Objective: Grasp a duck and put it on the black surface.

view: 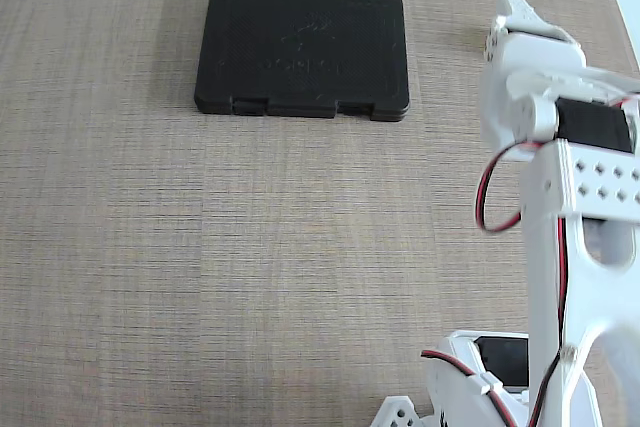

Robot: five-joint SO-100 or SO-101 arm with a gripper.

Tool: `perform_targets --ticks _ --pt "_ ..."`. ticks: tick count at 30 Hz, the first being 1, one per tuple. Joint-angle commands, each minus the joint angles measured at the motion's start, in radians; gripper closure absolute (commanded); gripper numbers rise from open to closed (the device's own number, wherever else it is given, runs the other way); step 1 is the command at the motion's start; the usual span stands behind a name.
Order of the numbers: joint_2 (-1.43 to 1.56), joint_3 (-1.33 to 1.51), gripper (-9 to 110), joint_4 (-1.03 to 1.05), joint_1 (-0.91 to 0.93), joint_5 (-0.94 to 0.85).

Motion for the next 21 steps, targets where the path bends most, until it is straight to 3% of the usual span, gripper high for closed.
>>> perform_targets --ticks 1,9,21 --pt "-0.382 -0.287 76 0.003 0.006 0.003" --pt "-0.833 -0.77 80 0.216 0.011 0.005" --pt "-1.253 -1.331 80 0.48 0.135 0.003"
